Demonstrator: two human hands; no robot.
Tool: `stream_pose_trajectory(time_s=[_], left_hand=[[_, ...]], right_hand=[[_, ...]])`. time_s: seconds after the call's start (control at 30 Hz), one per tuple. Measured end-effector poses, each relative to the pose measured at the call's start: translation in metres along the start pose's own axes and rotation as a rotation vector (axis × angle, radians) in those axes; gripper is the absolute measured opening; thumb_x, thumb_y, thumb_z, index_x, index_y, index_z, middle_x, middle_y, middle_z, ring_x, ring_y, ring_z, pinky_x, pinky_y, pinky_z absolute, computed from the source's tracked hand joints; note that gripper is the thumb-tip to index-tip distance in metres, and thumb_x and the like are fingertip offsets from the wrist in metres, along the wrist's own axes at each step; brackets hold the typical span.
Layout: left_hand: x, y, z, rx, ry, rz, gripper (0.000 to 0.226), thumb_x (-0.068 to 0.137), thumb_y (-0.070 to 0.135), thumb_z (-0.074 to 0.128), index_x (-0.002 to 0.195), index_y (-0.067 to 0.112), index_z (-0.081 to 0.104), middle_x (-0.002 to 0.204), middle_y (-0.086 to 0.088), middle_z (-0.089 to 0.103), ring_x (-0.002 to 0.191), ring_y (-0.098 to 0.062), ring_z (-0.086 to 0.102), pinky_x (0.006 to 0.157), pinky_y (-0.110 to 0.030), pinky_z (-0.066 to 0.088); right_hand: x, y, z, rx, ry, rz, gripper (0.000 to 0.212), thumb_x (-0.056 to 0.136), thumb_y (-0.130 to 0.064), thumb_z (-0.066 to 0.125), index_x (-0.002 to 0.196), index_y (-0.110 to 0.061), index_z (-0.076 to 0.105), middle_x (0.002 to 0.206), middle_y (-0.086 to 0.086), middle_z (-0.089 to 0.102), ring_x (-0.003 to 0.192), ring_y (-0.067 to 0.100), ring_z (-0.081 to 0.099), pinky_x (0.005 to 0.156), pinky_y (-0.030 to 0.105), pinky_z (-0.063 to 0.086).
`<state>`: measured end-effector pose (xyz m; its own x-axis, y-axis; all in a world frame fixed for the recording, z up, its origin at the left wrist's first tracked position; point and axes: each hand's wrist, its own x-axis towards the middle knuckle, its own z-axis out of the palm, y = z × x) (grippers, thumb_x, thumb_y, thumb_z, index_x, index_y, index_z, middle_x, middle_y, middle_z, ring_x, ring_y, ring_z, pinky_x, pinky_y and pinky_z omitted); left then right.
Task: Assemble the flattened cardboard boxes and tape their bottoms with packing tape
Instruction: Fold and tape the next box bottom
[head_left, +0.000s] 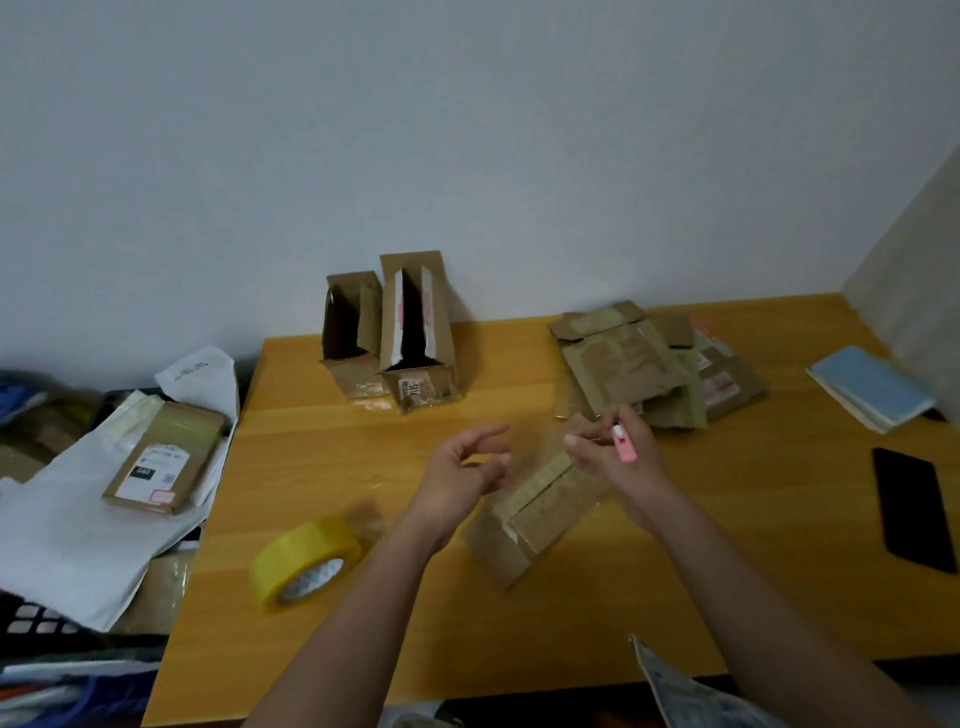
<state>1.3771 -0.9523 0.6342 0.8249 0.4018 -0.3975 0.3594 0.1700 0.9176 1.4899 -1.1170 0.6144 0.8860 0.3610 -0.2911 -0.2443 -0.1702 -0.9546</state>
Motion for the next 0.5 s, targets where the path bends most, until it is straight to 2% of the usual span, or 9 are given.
stream_pose_trajectory(time_s=[0.07,0.13,0.23,0.3,0.43,0.5], left_hand=[[0.002,-0.001,0.019,-0.058,-0.040,-0.065,0.040,0.089,0.000,0.065,0.124,0.018,0.061,0.110,-0.008,0.067,0.079,-0.017,0.068,0.079,-0.032,0.059],[0.004,0.000,0.039,-0.114,-0.036,-0.102,0.040,0.088,0.000,0.066,0.125,0.012,0.060,0.103,-0.009,0.070,0.076,-0.017,0.069,0.076,-0.029,0.060],[0.010,0.000,0.062,-0.069,0.062,-0.103,0.029,0.088,0.000,0.066,0.116,-0.003,0.064,0.086,-0.010,0.072,0.066,-0.010,0.068,0.071,-0.023,0.058],[0.013,-0.001,0.074,-0.063,0.096,-0.116,0.025,0.087,-0.001,0.066,0.111,-0.007,0.065,0.082,-0.008,0.071,0.064,-0.006,0.067,0.071,-0.020,0.058],[0.017,-0.006,0.086,-0.178,0.192,-0.210,0.013,0.086,-0.010,0.063,0.097,-0.009,0.068,0.072,-0.008,0.070,0.060,-0.010,0.068,0.067,-0.020,0.059],[0.019,-0.011,0.088,-0.225,0.259,-0.271,0.010,0.085,-0.012,0.062,0.090,-0.006,0.069,0.065,-0.007,0.069,0.058,-0.012,0.068,0.063,-0.021,0.059]], right_hand=[[-0.002,0.000,-0.004,0.033,-0.071,0.001,0.037,0.080,0.003,0.073,0.079,-0.016,0.042,0.080,0.004,0.069,0.083,0.019,0.065,0.071,0.032,0.055],[-0.003,0.002,-0.006,-0.030,-0.135,-0.042,0.037,0.081,0.004,0.072,0.079,-0.016,0.041,0.078,0.005,0.069,0.080,0.019,0.065,0.073,0.033,0.054],[-0.001,0.008,-0.007,-0.239,-0.100,-0.147,0.042,0.080,-0.004,0.076,0.080,-0.023,0.038,0.081,0.007,0.069,0.078,0.019,0.066,0.068,0.025,0.052],[0.002,0.015,-0.010,-0.335,-0.068,-0.192,0.044,0.078,-0.011,0.079,0.081,-0.027,0.038,0.081,0.007,0.066,0.077,0.019,0.065,0.067,0.026,0.053],[0.001,0.019,-0.010,-0.388,-0.066,-0.234,0.029,0.087,-0.013,0.069,0.079,-0.020,0.043,0.074,0.004,0.060,0.065,0.012,0.058,0.058,0.018,0.047],[0.004,0.022,-0.014,-0.495,-0.154,-0.276,0.026,0.086,-0.009,0.070,0.080,-0.016,0.045,0.074,0.001,0.063,0.066,0.008,0.059,0.061,0.019,0.048]])
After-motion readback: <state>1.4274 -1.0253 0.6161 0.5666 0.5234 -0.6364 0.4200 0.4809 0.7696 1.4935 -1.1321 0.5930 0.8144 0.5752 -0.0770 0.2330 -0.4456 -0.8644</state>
